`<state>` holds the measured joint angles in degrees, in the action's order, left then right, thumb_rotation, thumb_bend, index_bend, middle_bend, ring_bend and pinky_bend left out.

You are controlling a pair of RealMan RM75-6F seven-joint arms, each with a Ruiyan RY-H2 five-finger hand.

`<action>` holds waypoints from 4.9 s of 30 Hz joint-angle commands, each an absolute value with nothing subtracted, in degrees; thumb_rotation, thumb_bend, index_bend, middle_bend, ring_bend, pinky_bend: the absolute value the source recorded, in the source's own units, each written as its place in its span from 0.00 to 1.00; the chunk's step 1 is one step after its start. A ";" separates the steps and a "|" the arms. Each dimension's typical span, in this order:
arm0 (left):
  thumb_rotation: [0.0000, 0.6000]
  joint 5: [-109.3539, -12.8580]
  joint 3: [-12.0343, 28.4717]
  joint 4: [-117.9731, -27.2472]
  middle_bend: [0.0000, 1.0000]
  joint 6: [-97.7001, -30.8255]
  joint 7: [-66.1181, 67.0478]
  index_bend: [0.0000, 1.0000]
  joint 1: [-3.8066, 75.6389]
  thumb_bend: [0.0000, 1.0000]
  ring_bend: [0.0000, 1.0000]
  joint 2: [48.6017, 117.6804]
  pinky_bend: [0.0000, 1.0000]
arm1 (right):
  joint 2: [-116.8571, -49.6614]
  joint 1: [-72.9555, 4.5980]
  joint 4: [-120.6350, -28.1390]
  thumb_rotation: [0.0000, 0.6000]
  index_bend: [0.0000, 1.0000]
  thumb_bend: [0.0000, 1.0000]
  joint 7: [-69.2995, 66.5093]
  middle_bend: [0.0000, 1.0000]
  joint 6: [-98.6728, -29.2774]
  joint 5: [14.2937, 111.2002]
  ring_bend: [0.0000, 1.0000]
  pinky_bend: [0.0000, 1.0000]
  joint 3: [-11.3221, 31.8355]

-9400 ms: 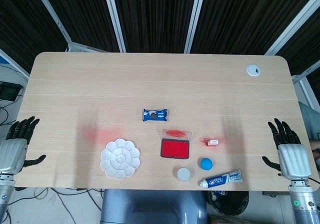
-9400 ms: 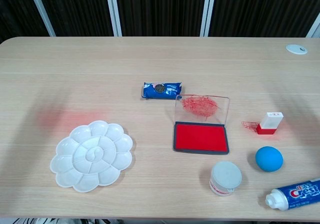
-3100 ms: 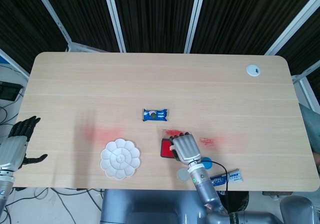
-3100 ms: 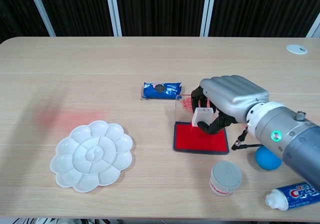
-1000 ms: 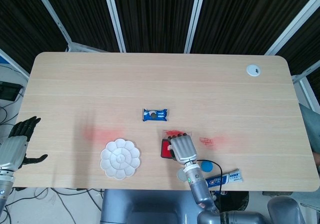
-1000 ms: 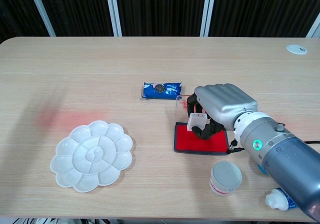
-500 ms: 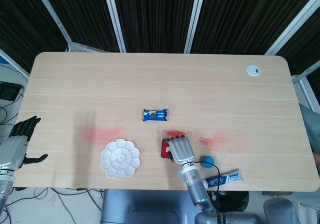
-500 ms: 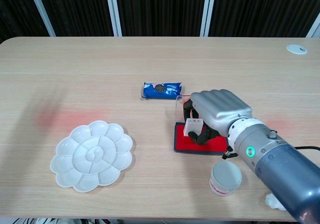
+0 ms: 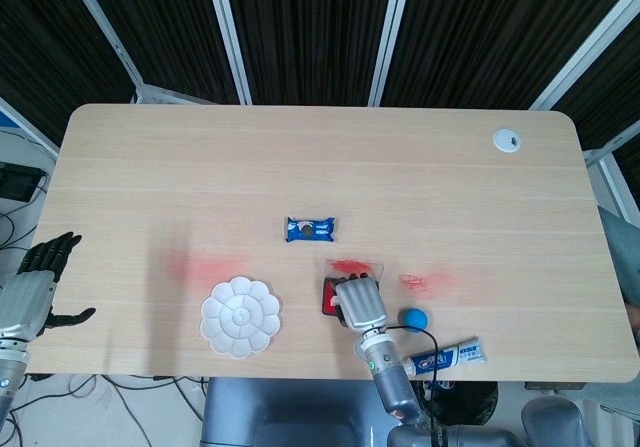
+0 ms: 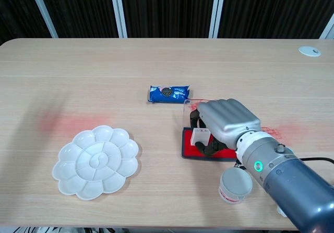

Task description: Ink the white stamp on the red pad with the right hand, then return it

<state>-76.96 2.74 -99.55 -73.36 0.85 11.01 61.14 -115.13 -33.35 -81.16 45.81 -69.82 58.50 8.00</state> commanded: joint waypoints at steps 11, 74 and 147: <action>1.00 -76.93 2.74 -99.56 0.00 -73.40 0.92 0.00 11.00 0.00 0.00 61.14 0.00 | -115.00 -33.19 -81.70 1.00 0.74 0.60 46.04 0.61 -69.66 58.99 0.47 0.46 8.15; 1.00 -75.82 2.70 -100.44 0.00 -74.09 2.19 0.00 10.18 0.00 0.00 61.95 0.00 | -95.85 -25.93 -79.64 1.00 0.74 0.60 23.68 0.59 -68.99 68.52 0.45 0.46 6.45; 1.00 -74.83 2.92 -100.73 0.00 -74.30 4.09 0.00 10.06 0.00 0.00 62.42 0.00 | -100.53 -25.59 -71.28 1.00 0.67 0.45 25.03 0.48 -64.80 63.93 0.38 0.41 9.51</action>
